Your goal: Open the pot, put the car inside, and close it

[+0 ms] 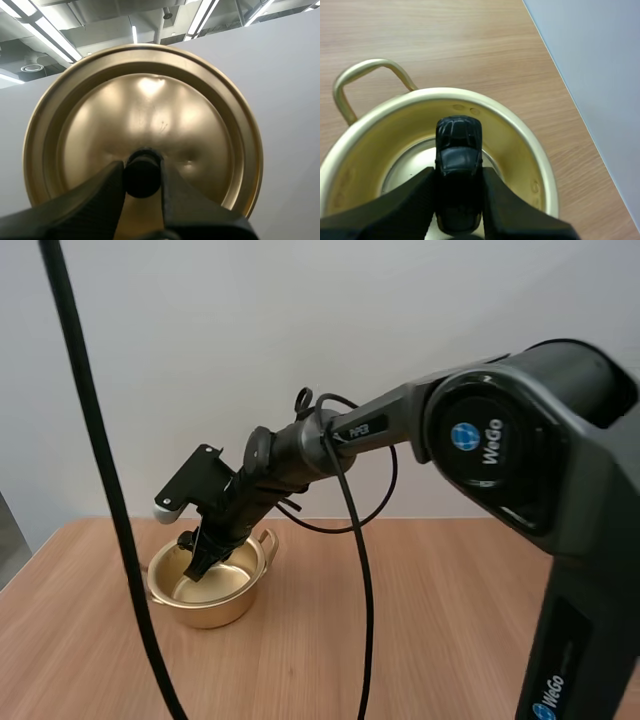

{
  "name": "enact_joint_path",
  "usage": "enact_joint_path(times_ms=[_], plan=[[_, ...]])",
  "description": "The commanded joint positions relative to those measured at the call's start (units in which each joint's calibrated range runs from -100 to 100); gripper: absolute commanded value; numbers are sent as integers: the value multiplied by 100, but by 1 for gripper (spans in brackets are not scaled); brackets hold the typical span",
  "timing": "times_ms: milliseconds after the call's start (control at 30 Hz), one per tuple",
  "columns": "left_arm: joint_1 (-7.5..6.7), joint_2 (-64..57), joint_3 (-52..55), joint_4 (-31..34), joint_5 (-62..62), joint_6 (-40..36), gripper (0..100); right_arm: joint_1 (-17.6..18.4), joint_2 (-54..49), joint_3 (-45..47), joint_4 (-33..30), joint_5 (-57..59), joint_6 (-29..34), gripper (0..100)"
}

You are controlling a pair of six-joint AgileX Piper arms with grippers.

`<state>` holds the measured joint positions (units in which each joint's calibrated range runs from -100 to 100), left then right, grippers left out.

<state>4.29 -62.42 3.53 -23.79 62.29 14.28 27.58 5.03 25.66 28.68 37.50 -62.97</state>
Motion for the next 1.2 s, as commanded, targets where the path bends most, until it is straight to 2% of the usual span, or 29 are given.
enact_joint_path(times_ms=[0, 200, 367, 1167], plan=[[-2, 6, 2, 2, 4, 0, 0, 2, 314, -193, -62, 200, -1, 0], [-2, 6, 2, 23, 57, 0, 0, 2, 718, -401, -284, 205, -1, 0], [-2, 10, 2, 23, 139, 0, 0, -6, 875, -401, -732, 154, 78, 0], [-2, 10, 2, 23, 466, 0, 0, -6, 1041, -401, -892, 210, 145, 0]])
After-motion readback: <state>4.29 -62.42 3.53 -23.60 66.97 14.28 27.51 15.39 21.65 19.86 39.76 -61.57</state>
